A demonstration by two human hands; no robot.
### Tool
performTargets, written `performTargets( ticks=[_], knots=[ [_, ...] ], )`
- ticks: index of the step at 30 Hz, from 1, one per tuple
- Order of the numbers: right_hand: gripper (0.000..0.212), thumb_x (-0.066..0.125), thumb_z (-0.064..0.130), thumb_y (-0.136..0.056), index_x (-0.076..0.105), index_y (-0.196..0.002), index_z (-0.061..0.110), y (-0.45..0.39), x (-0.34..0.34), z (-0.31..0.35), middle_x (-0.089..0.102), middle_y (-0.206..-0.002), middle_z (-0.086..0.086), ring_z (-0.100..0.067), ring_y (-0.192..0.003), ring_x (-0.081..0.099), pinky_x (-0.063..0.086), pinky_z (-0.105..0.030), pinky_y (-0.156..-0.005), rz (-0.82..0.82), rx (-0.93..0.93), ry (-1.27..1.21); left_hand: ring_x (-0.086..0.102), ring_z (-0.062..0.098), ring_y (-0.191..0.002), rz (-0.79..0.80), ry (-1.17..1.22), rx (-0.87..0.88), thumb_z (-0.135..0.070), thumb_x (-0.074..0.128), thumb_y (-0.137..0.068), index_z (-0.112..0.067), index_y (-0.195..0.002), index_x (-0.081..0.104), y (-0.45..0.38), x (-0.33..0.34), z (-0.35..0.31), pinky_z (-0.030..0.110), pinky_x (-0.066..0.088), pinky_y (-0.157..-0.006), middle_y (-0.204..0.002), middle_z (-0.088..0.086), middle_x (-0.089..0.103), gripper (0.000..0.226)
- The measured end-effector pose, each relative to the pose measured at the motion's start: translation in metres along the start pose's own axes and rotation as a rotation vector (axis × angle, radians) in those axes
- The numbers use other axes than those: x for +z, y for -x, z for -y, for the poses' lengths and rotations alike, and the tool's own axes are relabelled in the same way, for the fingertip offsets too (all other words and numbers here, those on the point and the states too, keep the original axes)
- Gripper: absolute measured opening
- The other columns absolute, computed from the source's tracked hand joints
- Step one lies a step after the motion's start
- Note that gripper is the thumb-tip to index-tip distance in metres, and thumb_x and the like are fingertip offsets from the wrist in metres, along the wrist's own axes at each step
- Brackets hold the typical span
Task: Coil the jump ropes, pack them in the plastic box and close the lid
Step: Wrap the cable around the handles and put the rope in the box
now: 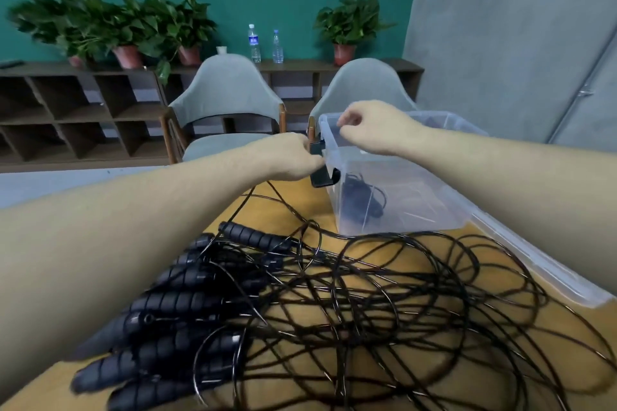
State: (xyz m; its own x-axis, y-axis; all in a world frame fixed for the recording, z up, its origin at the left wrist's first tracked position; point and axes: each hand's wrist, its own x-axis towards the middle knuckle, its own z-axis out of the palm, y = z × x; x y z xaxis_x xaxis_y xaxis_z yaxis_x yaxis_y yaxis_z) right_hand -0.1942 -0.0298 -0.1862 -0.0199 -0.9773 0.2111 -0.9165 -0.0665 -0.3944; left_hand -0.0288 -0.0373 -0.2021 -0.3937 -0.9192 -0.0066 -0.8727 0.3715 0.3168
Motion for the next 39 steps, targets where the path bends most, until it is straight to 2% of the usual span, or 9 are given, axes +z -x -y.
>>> performTargets(
  ticks=[3,7,12,19,23,28,32,36,39],
  knots=[
    [0.024,0.053,0.024,-0.092,0.068,-0.110,0.025,0.036,-0.003,0.018,0.062,-0.101,0.010,-0.012,-0.096,0.056,0.046,-0.028,-0.084,-0.009,-0.095,-0.033,0.050,0.022,-0.095,0.053,-0.055,-0.020,-0.044,0.051,-0.101,-0.020,-0.097,0.048,0.031,0.004,0.012,0.031,0.037,-0.080,-0.098,0.002,0.053,0.025],
    [0.017,0.056,0.028,-0.092,0.068,-0.104,0.029,0.083,0.010,0.035,0.059,-0.082,0.020,0.000,-0.079,0.055,0.044,-0.024,-0.067,0.077,-0.145,-0.071,0.053,0.021,-0.088,0.085,-0.081,-0.026,-0.044,0.054,-0.100,-0.022,-0.089,0.050,0.080,0.010,0.032,0.031,0.039,-0.076,-0.081,-0.006,0.054,0.025],
    [0.016,0.058,0.029,-0.090,0.069,-0.102,0.031,0.136,0.039,0.051,0.066,-0.088,0.014,-0.004,-0.081,0.060,0.049,-0.023,-0.071,0.137,-0.190,-0.097,0.056,0.015,-0.074,0.076,-0.014,0.004,-0.036,0.061,-0.097,-0.025,-0.085,0.053,0.144,0.019,0.064,0.030,0.041,-0.064,-0.081,-0.006,0.062,0.018],
    [0.016,0.061,0.029,-0.092,0.067,-0.108,0.030,0.189,0.082,0.072,0.068,-0.086,0.010,-0.005,-0.079,0.063,0.053,-0.024,-0.071,0.321,-0.280,-0.116,0.057,0.013,-0.085,0.147,-0.110,0.104,-0.038,0.066,-0.091,-0.032,-0.086,0.049,0.220,0.051,0.110,0.033,0.050,-0.077,-0.090,-0.012,0.059,0.019],
    [0.016,0.059,0.027,-0.092,0.066,-0.105,0.030,0.195,0.104,0.079,0.067,-0.087,0.011,-0.007,-0.080,0.061,0.052,-0.028,-0.073,0.309,-0.304,-0.048,0.051,0.011,-0.092,-0.045,-0.163,0.205,-0.037,0.063,-0.091,-0.035,-0.091,0.046,0.241,0.069,0.137,0.033,0.048,-0.081,-0.094,-0.015,0.051,0.017],
    [0.017,0.058,0.022,-0.091,0.063,-0.106,0.029,0.177,0.115,0.088,0.066,-0.093,0.010,-0.003,-0.074,0.055,0.049,-0.026,-0.070,0.269,-0.282,-0.093,0.042,0.013,-0.100,-0.249,-0.052,0.125,-0.028,0.064,-0.093,-0.028,-0.105,0.049,0.225,0.063,0.161,0.035,0.040,-0.088,-0.110,-0.012,0.046,0.019],
    [0.028,0.058,0.023,-0.092,0.059,-0.119,0.030,0.153,0.126,0.095,0.059,-0.110,0.011,-0.009,-0.098,0.052,0.045,-0.026,-0.084,0.193,-0.349,-0.056,0.047,0.020,-0.106,-0.218,0.071,-0.049,-0.017,0.053,-0.099,-0.016,-0.125,0.047,0.198,0.050,0.171,0.033,0.036,-0.084,-0.112,-0.004,0.047,0.027],
    [0.050,0.055,0.019,-0.091,0.048,-0.140,0.029,0.124,0.135,0.103,0.052,-0.140,0.009,-0.014,-0.131,0.040,0.038,-0.035,-0.109,0.117,-0.477,0.055,0.049,0.015,-0.070,-0.092,0.113,-0.122,-0.018,0.057,-0.096,-0.021,-0.128,0.040,0.167,0.038,0.189,0.033,0.035,-0.064,-0.096,0.002,0.054,0.036],
    [0.065,0.055,0.024,-0.091,0.032,-0.151,0.031,0.106,0.144,0.108,0.034,-0.158,0.007,-0.017,-0.150,0.019,0.013,-0.051,-0.123,0.194,-0.537,0.258,0.053,0.011,-0.070,0.074,0.129,-0.108,-0.026,0.066,-0.094,-0.023,-0.127,0.043,0.150,0.034,0.198,0.026,0.042,-0.061,-0.098,0.002,0.059,0.040]
  ],
)
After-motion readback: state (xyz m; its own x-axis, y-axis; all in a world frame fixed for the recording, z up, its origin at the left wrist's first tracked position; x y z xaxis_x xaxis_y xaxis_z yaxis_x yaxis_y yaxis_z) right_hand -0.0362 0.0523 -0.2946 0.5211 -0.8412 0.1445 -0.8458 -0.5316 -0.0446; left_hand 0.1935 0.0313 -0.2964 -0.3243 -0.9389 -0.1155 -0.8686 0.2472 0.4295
